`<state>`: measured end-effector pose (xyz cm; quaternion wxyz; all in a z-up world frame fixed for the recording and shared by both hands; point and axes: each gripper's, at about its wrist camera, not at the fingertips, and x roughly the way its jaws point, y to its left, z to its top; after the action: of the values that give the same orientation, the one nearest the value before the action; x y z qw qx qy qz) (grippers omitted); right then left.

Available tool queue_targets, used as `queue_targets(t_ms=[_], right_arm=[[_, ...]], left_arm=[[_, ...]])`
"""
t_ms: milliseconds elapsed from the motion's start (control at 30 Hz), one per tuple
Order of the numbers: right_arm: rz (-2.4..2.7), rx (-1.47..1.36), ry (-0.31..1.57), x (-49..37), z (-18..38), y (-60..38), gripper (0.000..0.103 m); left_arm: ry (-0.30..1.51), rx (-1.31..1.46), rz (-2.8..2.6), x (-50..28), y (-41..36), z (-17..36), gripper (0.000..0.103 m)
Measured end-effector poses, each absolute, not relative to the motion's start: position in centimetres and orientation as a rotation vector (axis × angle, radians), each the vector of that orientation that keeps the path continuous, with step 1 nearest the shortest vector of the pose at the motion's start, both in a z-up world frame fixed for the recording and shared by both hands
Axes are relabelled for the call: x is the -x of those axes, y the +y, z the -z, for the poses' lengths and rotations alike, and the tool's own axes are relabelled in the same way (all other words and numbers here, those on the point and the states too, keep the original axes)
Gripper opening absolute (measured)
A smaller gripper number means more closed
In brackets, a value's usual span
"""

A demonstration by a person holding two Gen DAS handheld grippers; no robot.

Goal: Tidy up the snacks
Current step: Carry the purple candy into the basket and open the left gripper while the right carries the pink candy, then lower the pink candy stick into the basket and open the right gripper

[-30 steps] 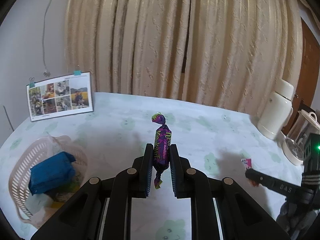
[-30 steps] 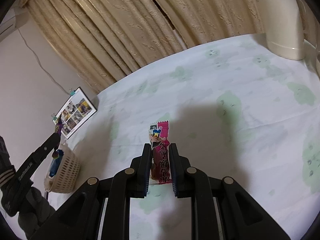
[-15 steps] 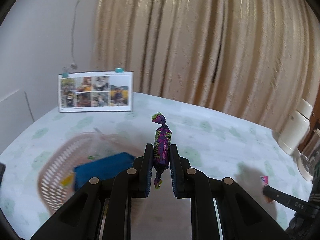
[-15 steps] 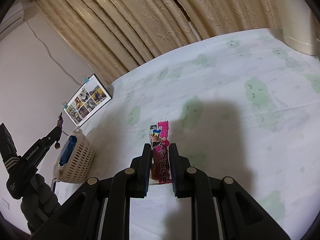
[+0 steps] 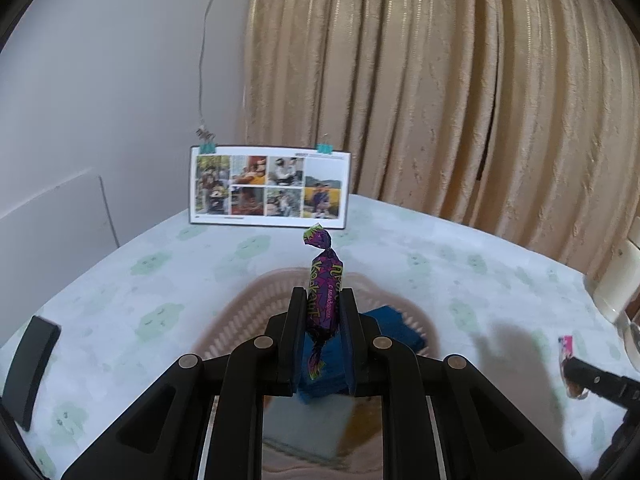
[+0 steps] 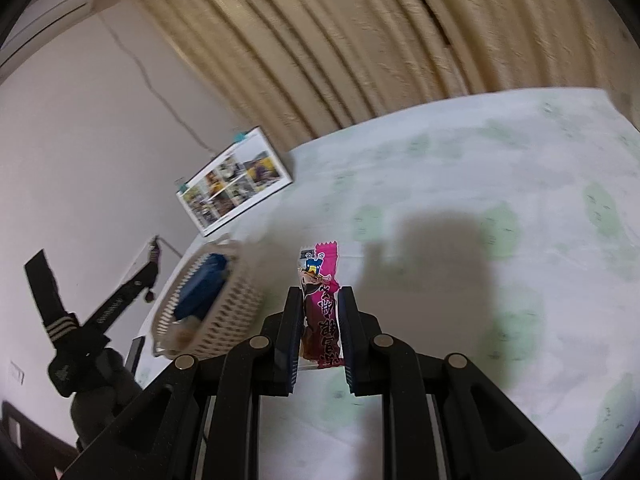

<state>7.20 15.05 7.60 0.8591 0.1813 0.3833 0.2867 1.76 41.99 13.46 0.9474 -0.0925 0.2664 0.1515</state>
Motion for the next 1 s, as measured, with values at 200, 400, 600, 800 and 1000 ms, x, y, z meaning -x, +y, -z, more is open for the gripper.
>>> queue_targets(t_ms=[200, 400, 600, 800, 1000], right_arm=[[-0.665, -0.339, 0.804, -6.7, -8.7, 19.0, 0.018], [-0.715, -0.299, 0.802, -5.9, -9.4, 22.4, 0.018], [-0.742, -0.277, 0.808, -5.8, -9.6, 25.2, 0.018], [-0.763, -0.225, 0.799, -5.9, -9.7, 28.1, 0.018], [-0.751, -0.204, 0.841, -7.2, -8.1, 30.2, 0.018]], left_arm=[[0.58, 0.225, -0.319, -1.4, 43.8, -12.3, 0.035], [0.567, 0.263, -0.333, -0.3, 45.2, -12.1, 0.056], [0.565, 0.274, -0.345, 0.9, 46.2, -12.2, 0.056], [0.559, 0.263, -0.356, 1.9, 46.7, -12.4, 0.057], [0.556, 0.277, -0.366, 2.9, 47.5, -12.5, 0.057]])
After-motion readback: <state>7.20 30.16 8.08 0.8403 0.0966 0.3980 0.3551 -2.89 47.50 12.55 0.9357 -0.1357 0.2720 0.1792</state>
